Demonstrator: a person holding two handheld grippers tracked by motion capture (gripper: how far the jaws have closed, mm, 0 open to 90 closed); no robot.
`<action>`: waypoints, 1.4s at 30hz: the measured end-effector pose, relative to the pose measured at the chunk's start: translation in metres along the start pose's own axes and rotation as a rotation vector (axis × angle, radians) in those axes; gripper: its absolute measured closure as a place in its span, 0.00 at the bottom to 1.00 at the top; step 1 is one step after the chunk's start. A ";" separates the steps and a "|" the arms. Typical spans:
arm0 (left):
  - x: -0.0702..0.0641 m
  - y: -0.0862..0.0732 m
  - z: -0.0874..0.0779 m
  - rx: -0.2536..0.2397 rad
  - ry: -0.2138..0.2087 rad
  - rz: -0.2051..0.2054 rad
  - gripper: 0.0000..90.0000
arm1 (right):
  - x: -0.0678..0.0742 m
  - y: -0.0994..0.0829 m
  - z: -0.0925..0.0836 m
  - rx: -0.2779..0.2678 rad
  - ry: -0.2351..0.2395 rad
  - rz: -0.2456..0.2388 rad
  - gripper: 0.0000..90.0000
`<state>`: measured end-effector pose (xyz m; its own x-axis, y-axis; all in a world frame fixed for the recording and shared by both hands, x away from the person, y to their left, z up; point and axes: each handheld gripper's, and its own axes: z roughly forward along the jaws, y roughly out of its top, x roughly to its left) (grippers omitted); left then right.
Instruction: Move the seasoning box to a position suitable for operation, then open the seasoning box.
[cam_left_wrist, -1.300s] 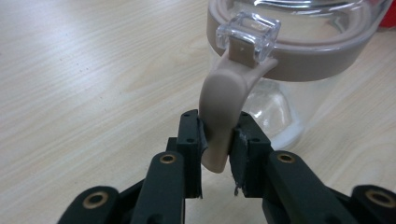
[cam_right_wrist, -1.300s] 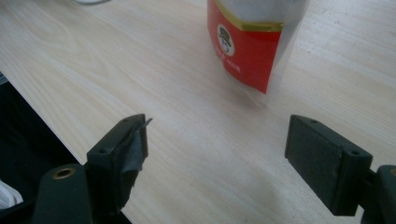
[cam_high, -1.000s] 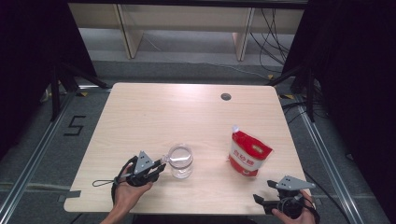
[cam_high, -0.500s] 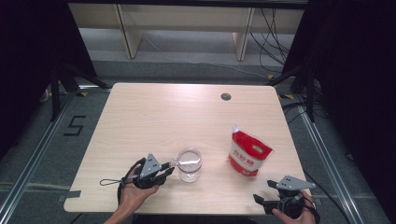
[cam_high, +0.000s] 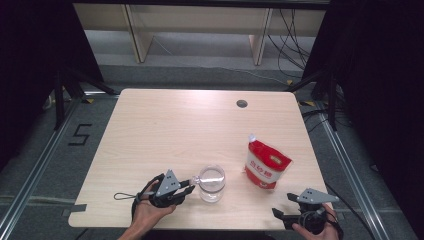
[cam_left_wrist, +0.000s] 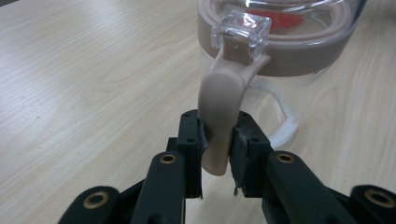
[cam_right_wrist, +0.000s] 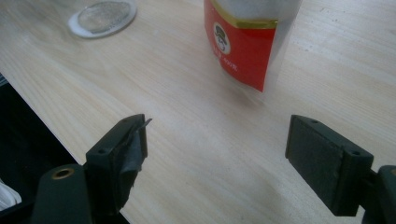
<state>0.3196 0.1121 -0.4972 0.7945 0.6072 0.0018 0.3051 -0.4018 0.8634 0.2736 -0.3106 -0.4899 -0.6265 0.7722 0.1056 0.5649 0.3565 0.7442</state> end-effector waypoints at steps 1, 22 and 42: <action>-0.001 0.000 0.000 -0.001 -0.007 0.006 0.83 | 0.001 0.000 -0.001 0.015 0.004 0.012 0.24; -0.003 0.000 0.000 0.004 -0.059 -0.025 0.81 | -0.001 0.000 -0.003 -0.002 -0.005 0.009 0.24; -0.009 0.009 -0.032 -0.025 -0.082 -0.099 0.46 | 0.003 0.001 -0.001 -0.009 0.017 0.003 0.24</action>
<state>0.2987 0.1251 -0.4731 0.8020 0.5843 -0.1241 0.3714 -0.3251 0.8697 0.2719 -0.3082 -0.4885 -0.6342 0.7640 0.1192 0.5618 0.3493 0.7499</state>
